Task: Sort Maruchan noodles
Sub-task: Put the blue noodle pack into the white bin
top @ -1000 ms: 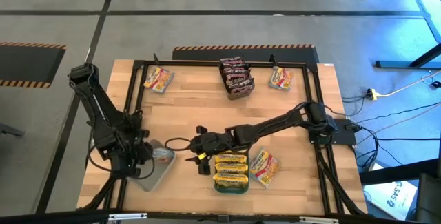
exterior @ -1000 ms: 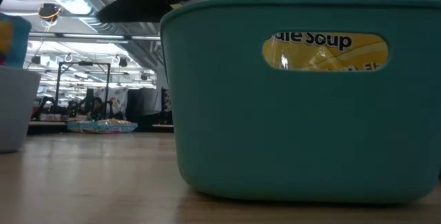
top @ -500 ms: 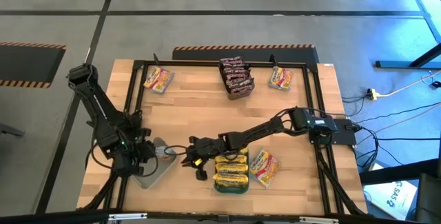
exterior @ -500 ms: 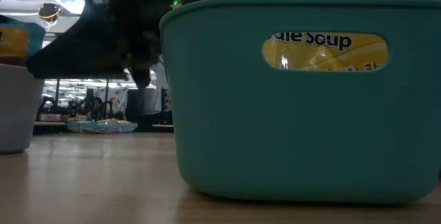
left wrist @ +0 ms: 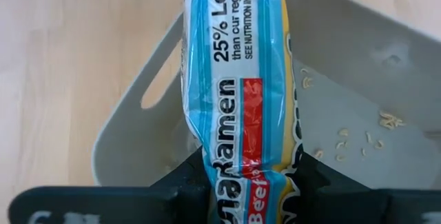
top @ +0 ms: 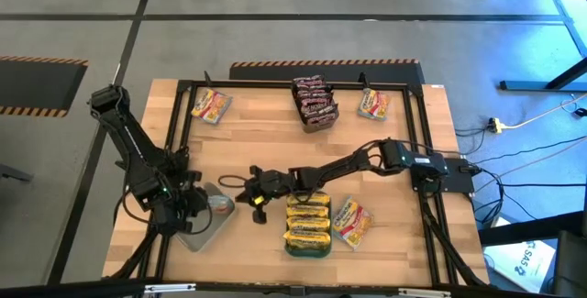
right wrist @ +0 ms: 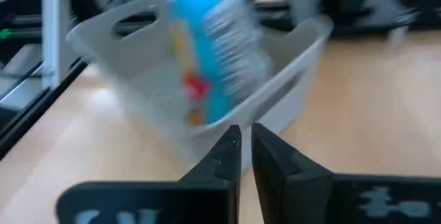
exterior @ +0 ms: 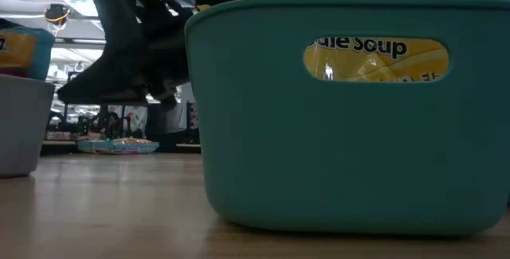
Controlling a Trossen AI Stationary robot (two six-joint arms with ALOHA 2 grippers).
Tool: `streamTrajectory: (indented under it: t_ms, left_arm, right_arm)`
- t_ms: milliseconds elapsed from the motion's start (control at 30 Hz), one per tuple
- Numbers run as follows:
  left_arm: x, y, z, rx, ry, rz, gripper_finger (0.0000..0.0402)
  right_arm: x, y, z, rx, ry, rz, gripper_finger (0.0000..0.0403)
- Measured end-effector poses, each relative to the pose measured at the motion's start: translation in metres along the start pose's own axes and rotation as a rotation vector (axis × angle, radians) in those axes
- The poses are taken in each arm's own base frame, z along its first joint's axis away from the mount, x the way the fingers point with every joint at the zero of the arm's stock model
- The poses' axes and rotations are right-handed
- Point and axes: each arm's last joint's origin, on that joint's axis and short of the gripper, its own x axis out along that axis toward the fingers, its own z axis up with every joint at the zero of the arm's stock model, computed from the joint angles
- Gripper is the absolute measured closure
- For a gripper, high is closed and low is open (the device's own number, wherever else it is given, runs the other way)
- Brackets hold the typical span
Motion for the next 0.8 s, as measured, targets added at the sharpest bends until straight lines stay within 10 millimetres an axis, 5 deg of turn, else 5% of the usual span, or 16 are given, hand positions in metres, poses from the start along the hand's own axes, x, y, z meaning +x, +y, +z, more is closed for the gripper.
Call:
streamTrajectory:
  t_ms: [367, 533, 800]
  left_arm:
    - [0.0, -0.001, 0.0, 0.073, -0.002, -0.006, 0.0307]
    - [0.0, 0.0, 0.0, 0.102, 0.005, -0.007, 0.0307]
    - [0.0, 0.0, 0.001, 0.268, -0.029, 0.024, 0.0307]
  right_arm:
    - [-0.006, -0.021, 0.005, 0.003, 0.032, -0.089, 0.0379]
    - [-0.02, 0.009, 0.026, -0.034, 0.078, 0.132, 0.0379]
    - [-0.005, 0.042, 0.003, -0.09, 0.034, 0.228, 0.0379]
